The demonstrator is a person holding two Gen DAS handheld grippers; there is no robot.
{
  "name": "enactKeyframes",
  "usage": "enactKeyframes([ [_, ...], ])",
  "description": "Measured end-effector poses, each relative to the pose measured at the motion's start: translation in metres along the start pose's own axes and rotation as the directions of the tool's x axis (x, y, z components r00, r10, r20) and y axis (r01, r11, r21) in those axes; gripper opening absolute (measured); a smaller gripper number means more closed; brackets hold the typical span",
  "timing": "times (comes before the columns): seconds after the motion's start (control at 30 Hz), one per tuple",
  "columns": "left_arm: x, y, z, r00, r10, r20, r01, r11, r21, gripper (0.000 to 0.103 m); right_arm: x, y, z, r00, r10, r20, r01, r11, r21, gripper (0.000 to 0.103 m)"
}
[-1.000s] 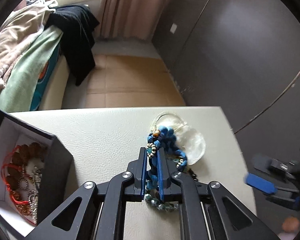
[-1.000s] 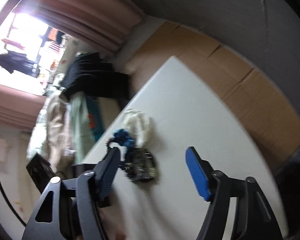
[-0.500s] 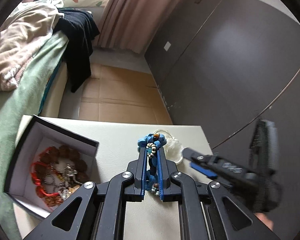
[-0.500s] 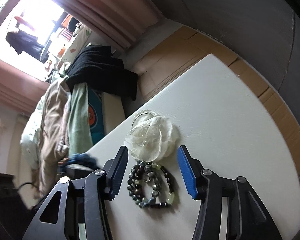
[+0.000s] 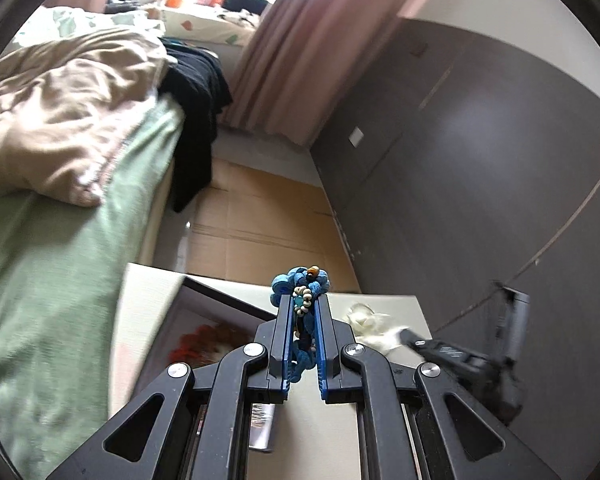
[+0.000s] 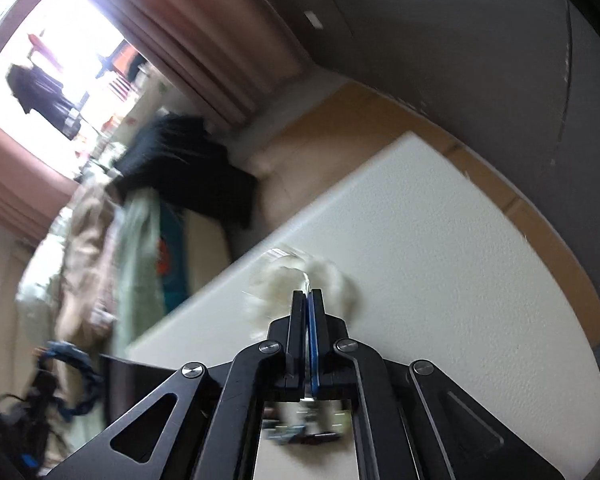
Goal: Organize jewelry
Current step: 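Carry the blue bracelet into the box with left tool while right grasps white pouch, then lower the white sheer pouch into the black box and open the right tool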
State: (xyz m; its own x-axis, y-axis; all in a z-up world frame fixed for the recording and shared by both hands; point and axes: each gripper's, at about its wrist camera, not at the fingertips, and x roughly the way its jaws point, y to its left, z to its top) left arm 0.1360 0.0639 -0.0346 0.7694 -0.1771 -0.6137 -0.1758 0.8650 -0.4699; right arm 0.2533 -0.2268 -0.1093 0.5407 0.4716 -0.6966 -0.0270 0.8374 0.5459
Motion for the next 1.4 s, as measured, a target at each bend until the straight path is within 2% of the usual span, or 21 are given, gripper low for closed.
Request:
enactKeyframes([
  [0.13, -0.011, 0.014, 0.004, 1.0, 0.015, 0.016, -0.015, 1.0, -0.027, 0.01, -0.031, 0.025, 0.0, 0.993, 0.097, 0.062, -0.094, 0.994, -0.053, 0.003],
  [0.27, -0.016, 0.021, 0.005, 1.0, 0.027, 0.011, -0.026, 0.998, -0.052, 0.01, -0.053, 0.052, -0.005, 0.979, 0.183, 0.085, -0.172, 0.978, -0.121, 0.003],
  [0.47, -0.035, 0.026, 0.007, 0.999, 0.001, 0.053, 0.005, 0.994, -0.11, 0.01, -0.075, 0.079, -0.013, 0.959, 0.267, 0.096, -0.25, 0.955, -0.159, 0.003],
  [0.67, -0.037, 0.032, 0.004, 0.999, -0.035, 0.027, 0.038, 0.991, -0.128, 0.019, -0.093, 0.097, -0.019, 0.936, 0.338, 0.099, -0.318, 0.932, -0.174, 0.003],
  [0.73, -0.034, 0.033, 0.003, 1.0, -0.028, 0.001, 0.028, 0.993, -0.118, 0.023, -0.095, 0.102, -0.022, 0.935, 0.344, 0.091, -0.323, 0.928, -0.183, 0.003],
  [0.77, -0.033, 0.034, 0.003, 1.0, -0.031, -0.005, 0.03, 0.993, -0.117, 0.036, -0.098, 0.103, -0.025, 0.935, 0.344, 0.089, -0.323, 0.927, -0.189, 0.003],
  [0.8, -0.032, 0.035, 0.002, 0.999, -0.032, -0.009, 0.03, 0.992, -0.12, 0.057, -0.1, 0.104, -0.028, 0.934, 0.345, 0.087, -0.324, 0.926, -0.194, 0.003],
  [0.87, -0.034, 0.038, 0.002, 1.0, -0.027, 0.005, 0.028, 0.991, -0.129, 0.08, -0.102, 0.105, -0.036, 0.932, 0.35, 0.094, -0.321, 0.919, -0.23, 0.003],
  [0.9, -0.037, 0.04, 0.002, 1.0, -0.021, 0.02, 0.024, 0.991, -0.129, 0.085, -0.099, 0.103, -0.038, 0.945, 0.315, 0.09, -0.287, 0.927, -0.24, 0.003],
  [0.93, -0.038, 0.04, 0.002, 1.0, -0.016, 0.026, 0.019, 0.992, -0.126, 0.086, -0.091, 0.104, -0.041, 0.964, 0.258, 0.071, -0.233, 0.94, -0.248, 0.003],
  [1.0, -0.038, 0.043, 0.003, 1.0, -0.009, 0.021, 0.012, 0.992, -0.125, 0.086, -0.068, 0.099, -0.044, 0.982, 0.188, 0.017, -0.178, 0.954, -0.242, 0.003],
  [1.07, -0.038, 0.049, 0.003, 1.0, -0.008, 0.019, 0.01, 0.989, -0.146, 0.086, -0.036, 0.088, -0.047, 0.991, 0.118, -0.066, -0.128, 0.974, -0.186, 0.003],
  [1.13, -0.036, 0.053, 0.003, 1.0, -0.008, 0.012, 0.01, 0.986, -0.166, 0.086, -0.026, 0.084, -0.049, 0.992, 0.093, -0.084, -0.106, 0.978, -0.179, 0.003],
  [1.23, -0.036, 0.058, 0.004, 1.0, -0.006, 0.016, 0.008, 0.983, -0.181, 0.086, -0.036, 0.091, -0.047, 0.989, 0.135, -0.054, -0.143, 0.97, -0.198, 0.003],
  [1.4, -0.038, 0.06, 0.006, 1.0, -0.007, 0.021, 0.011, 0.984, -0.177, 0.086, -0.065, 0.107, -0.046, 0.965, 0.262, 0.004, -0.254, 0.939, -0.23, 0.003],
])
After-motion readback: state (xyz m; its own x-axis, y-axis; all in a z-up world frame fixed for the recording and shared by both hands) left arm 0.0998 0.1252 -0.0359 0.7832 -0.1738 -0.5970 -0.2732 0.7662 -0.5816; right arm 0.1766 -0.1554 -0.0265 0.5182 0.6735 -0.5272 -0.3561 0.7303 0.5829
